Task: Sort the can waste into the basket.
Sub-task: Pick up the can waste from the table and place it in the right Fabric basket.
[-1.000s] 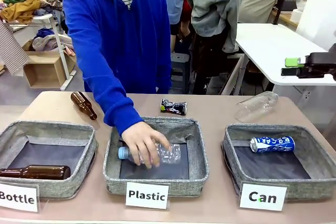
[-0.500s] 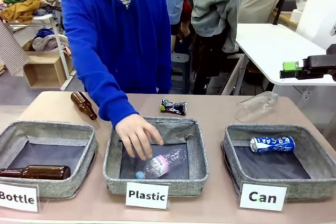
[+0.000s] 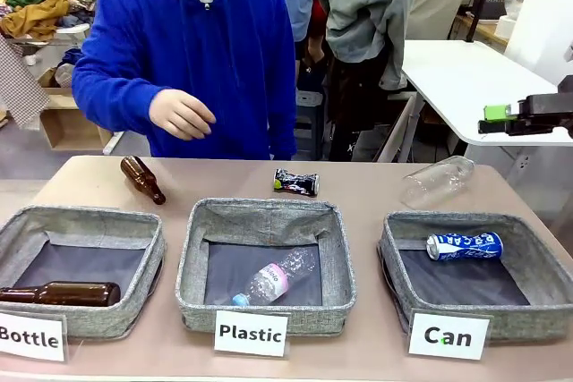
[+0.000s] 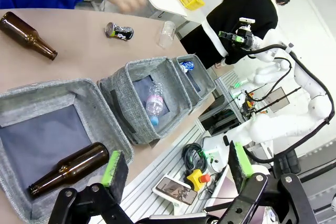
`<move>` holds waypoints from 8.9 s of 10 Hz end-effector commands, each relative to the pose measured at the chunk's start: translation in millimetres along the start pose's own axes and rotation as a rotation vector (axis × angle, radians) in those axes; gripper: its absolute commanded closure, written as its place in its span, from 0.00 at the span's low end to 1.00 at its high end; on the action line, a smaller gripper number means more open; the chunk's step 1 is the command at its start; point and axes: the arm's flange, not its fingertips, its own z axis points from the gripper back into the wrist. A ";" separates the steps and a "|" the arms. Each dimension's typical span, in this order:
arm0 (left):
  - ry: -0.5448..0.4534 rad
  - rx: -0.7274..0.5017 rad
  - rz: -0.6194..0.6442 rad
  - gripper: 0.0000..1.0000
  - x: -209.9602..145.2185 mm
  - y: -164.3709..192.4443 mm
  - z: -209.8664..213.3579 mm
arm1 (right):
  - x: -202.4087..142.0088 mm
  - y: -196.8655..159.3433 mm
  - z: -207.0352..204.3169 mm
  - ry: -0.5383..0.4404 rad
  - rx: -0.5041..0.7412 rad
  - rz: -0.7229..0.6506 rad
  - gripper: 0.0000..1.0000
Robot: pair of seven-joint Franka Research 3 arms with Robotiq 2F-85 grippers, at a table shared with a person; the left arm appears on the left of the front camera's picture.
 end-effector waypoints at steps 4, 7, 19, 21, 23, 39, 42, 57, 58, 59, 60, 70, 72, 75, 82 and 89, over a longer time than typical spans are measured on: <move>-0.014 -0.005 0.009 0.00 0.7 -1.8 -2.1 | 17.9 3.6 -13.2 0.093 -0.009 0.115 0.00; -0.014 -0.005 0.009 0.00 0.7 -1.8 -2.1 | 93.6 20.5 -85.1 0.437 -0.076 0.312 0.00; -0.014 -0.005 0.009 0.00 0.7 -1.8 -2.1 | 144.6 -29.9 -297.2 1.144 -0.233 0.752 0.00; -0.014 -0.005 0.009 0.00 0.7 -1.8 -2.1 | 145.4 -44.8 -311.8 1.163 -0.259 0.742 0.00; -0.014 -0.005 0.009 0.00 0.7 -1.8 -2.1 | 153.3 -68.2 -333.5 1.132 -0.266 0.806 0.00; -0.014 -0.005 0.009 0.00 0.7 -1.8 -2.1 | 26.3 -20.5 29.2 0.165 -0.528 0.082 0.00; -0.014 -0.005 0.009 0.00 0.7 -1.8 -2.1 | 17.2 -1.5 60.2 0.079 -0.659 0.033 0.00; -0.014 -0.005 0.009 0.00 0.7 -1.8 -2.1 | 145.1 -55.9 -188.0 0.472 -0.313 0.328 0.00; -0.014 -0.005 0.009 0.00 0.7 -1.8 -2.1 | 152.9 -64.6 -222.4 0.490 -0.292 0.324 0.00; -0.014 -0.005 0.009 0.00 0.7 -1.8 -2.1 | 154.8 -69.1 -241.0 0.516 -0.309 0.335 0.00; -0.014 -0.005 0.009 0.00 0.7 -1.8 -2.1 | 155.4 -62.5 -218.2 0.483 -0.305 0.345 0.00; -0.014 -0.005 0.009 0.00 0.7 -1.8 -2.1 | 73.1 -46.7 -17.0 0.232 -0.407 0.196 0.00; -0.014 -0.005 0.009 0.00 0.7 -1.8 -2.1 | 94.5 -40.1 -72.9 0.354 -0.430 0.304 0.00; -0.014 -0.005 0.009 0.00 0.7 -1.8 -2.1 | 117.4 -47.4 -196.5 0.649 -0.435 0.468 0.00; -0.014 -0.005 0.009 0.00 0.7 -1.8 -2.1 | 99.2 -104.9 -350.0 0.794 -0.456 0.612 0.00; -0.014 -0.005 0.009 0.00 0.7 -1.8 -2.1 | 89.4 -106.2 -375.3 0.821 -0.465 0.730 0.00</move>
